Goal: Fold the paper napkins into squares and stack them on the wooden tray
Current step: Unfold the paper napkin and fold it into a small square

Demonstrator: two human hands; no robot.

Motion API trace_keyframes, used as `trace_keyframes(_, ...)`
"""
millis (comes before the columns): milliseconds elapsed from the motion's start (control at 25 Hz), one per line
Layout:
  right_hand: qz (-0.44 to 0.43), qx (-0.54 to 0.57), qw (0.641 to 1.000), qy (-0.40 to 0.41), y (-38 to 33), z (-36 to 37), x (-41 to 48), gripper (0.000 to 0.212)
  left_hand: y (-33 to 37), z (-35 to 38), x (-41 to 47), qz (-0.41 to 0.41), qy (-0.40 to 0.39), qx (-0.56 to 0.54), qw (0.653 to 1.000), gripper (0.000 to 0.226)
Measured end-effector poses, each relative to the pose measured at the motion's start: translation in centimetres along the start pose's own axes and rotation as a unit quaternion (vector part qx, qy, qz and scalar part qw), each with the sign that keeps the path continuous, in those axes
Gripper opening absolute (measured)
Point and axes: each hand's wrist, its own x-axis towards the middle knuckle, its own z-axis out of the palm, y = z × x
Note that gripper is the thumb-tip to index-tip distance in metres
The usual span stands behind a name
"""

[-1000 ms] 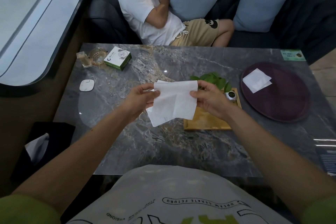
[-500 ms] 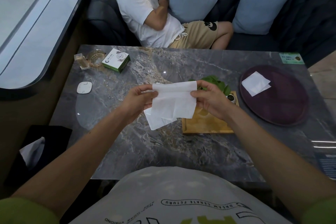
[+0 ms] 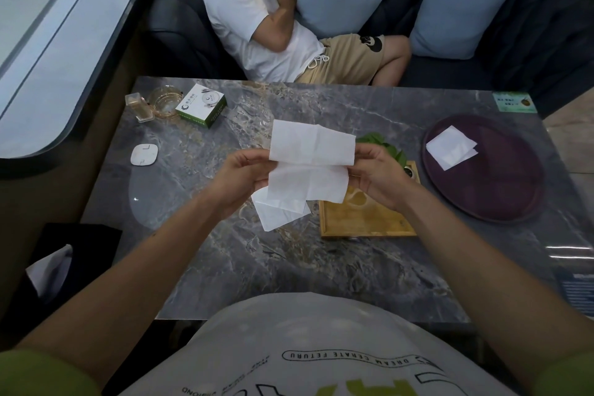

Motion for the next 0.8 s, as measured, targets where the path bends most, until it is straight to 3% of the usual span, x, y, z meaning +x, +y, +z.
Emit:
trace_keyframes(240, -0.004, -0.028, 1.0, 0.008, -0.28, 0.26, -0.39, 0.024, -0.18, 0.23, 0.13, 0.004, 0.008, 0.029, 1.0, 0.024)
trace_keyframes(440, -0.007, -0.037, 0.999, -0.002, -0.58, 0.54, -0.6, 0.041, 0.21, 0.3, -0.17, 0.004, -0.023, 0.013, 1.0, 0.045)
trace_keyframes(800, -0.028, -0.028, 0.999, 0.001, -0.3, 0.65, -0.51, 0.034, 0.2, 0.85, 0.39, -0.072, 0.035, -0.05, 0.996, 0.026)
